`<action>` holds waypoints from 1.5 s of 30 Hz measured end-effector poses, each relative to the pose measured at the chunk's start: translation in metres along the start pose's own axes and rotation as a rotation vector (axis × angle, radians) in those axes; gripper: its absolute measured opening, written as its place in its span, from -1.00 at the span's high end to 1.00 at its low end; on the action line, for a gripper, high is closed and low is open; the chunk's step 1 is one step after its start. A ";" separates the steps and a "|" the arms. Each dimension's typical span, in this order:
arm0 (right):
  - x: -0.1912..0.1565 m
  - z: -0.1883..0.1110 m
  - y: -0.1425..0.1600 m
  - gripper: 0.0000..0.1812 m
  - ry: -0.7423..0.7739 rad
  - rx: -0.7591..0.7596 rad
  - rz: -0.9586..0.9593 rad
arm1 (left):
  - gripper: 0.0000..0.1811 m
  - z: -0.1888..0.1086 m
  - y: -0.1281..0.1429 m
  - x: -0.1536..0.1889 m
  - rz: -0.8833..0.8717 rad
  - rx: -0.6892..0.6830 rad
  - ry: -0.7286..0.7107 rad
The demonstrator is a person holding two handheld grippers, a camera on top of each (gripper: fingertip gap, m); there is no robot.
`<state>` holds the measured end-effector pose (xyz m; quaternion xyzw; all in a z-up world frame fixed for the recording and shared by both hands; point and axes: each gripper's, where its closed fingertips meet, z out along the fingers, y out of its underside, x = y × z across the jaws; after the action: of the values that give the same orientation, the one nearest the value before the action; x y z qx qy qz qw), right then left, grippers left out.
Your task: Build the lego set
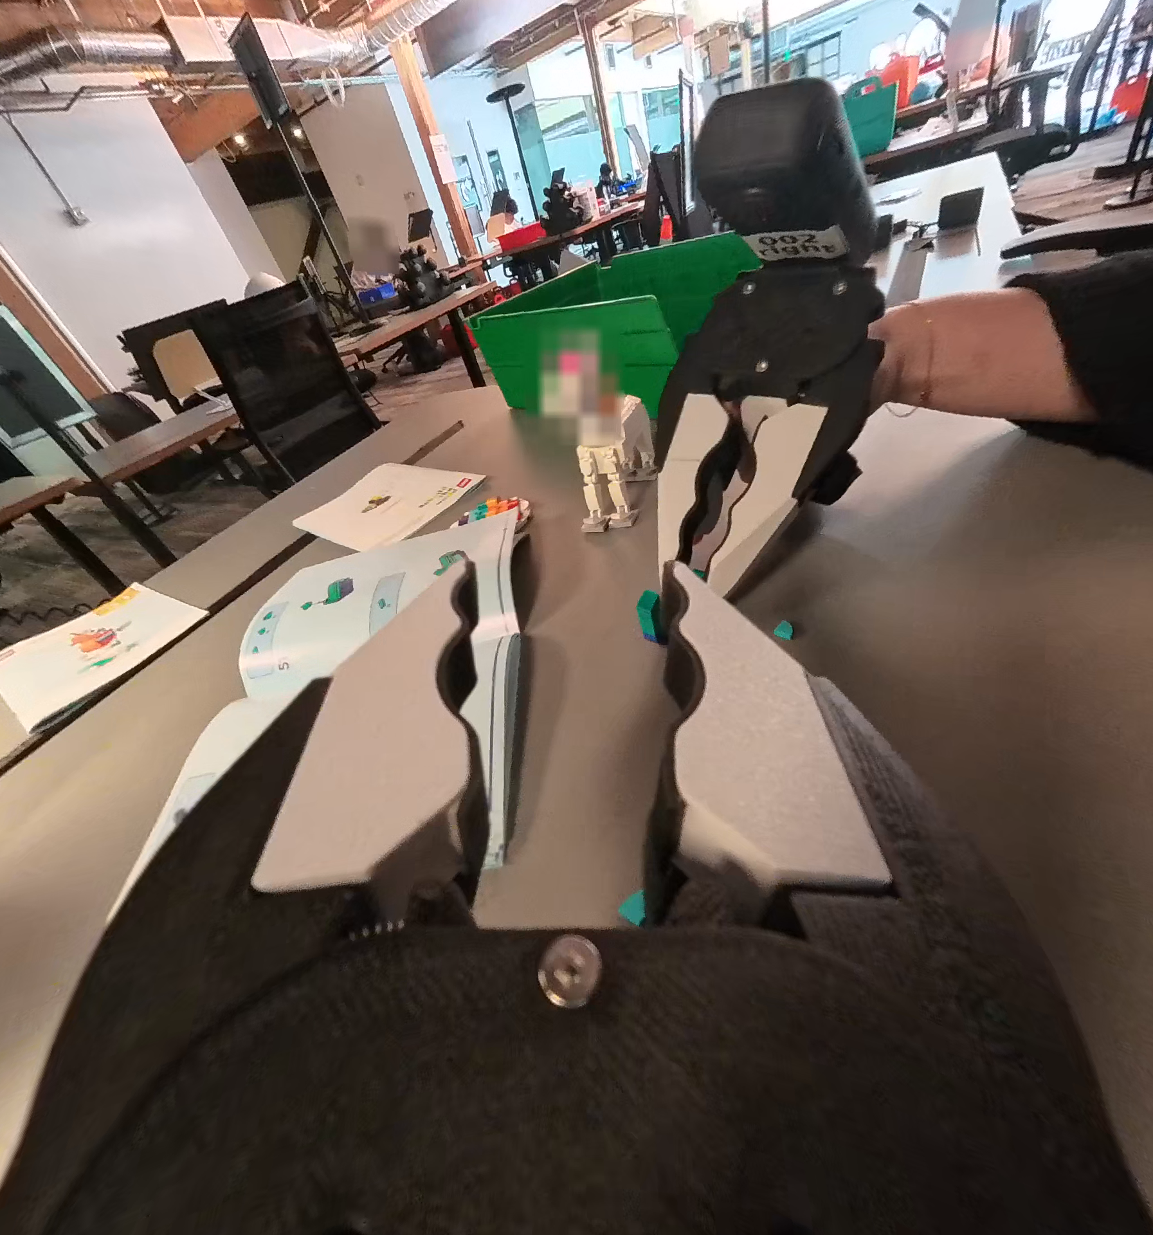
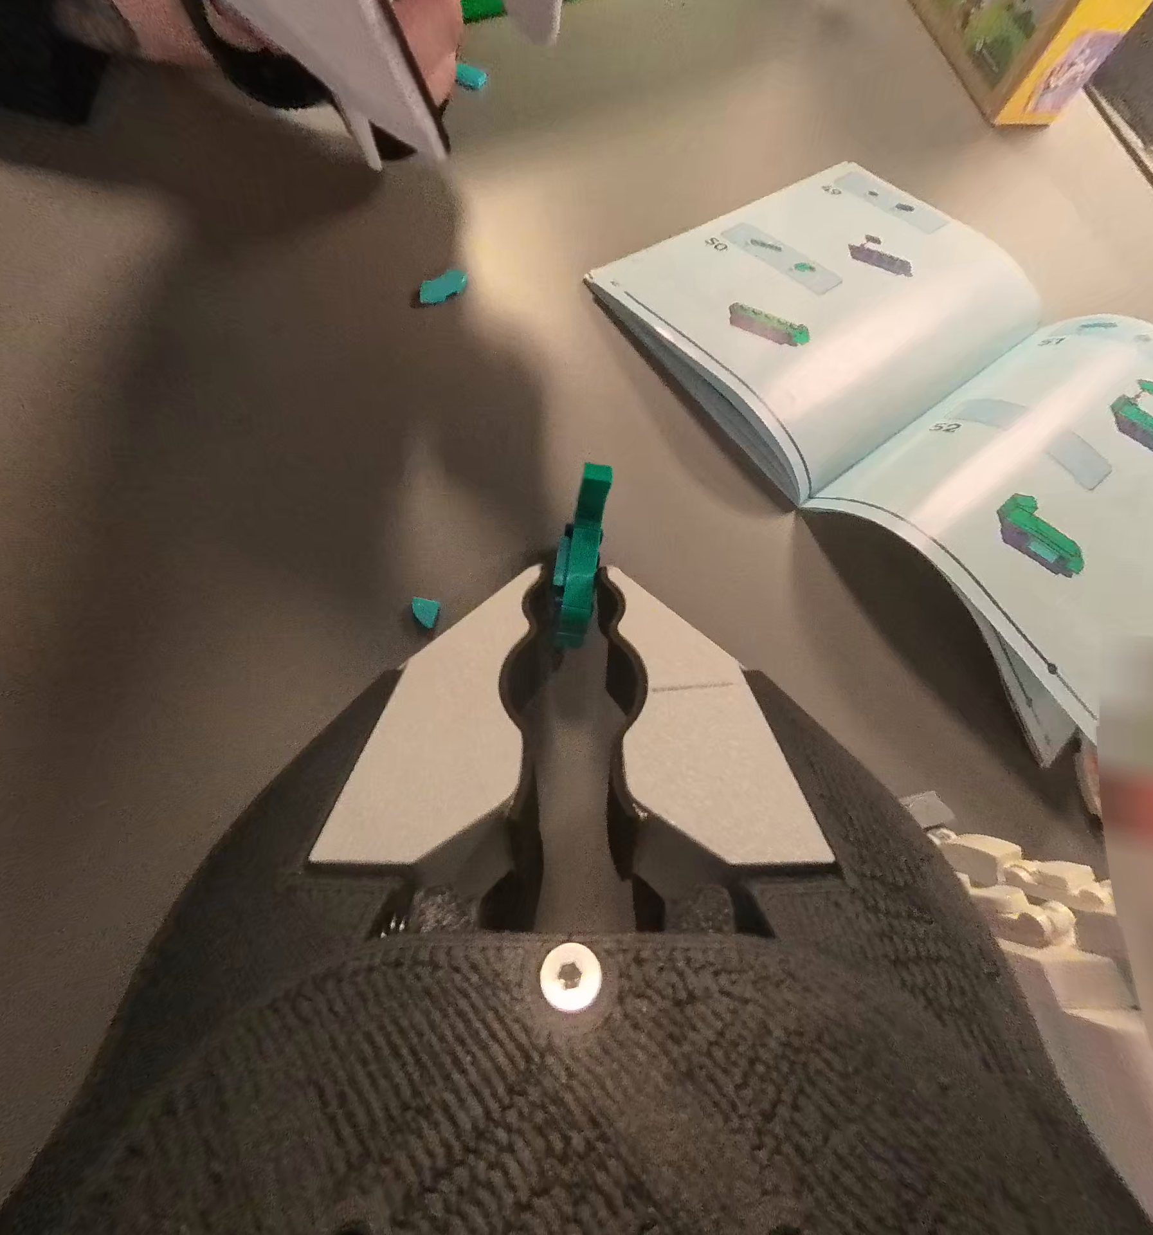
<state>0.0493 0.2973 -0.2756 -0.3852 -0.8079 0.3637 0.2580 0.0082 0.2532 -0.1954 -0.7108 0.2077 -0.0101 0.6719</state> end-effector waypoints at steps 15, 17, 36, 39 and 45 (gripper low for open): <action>0.061 -0.129 -0.095 0.99 0.973 0.650 -0.432 | 0.51 0.002 0.003 -0.007 -0.070 0.009 -0.052; 0.063 -0.129 -0.093 1.00 0.987 0.671 -0.377 | 0.57 0.011 0.002 -0.001 -0.080 0.020 -0.027; -0.030 -0.060 -0.100 1.00 0.608 0.697 -0.713 | -0.11 0.152 0.019 -0.079 -0.119 -0.409 -0.184; -0.037 -0.059 -0.100 1.00 0.591 0.705 -0.734 | -0.28 0.174 0.033 -0.086 -0.014 -0.552 -0.205; -0.040 -0.058 -0.101 1.00 0.581 0.704 -0.738 | -0.32 0.197 0.060 -0.080 0.051 -0.692 -0.168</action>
<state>0.0686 0.2433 -0.1671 -0.0537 -0.6153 0.3757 0.6909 -0.0244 0.4643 -0.2504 -0.8892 0.1606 0.1363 0.4061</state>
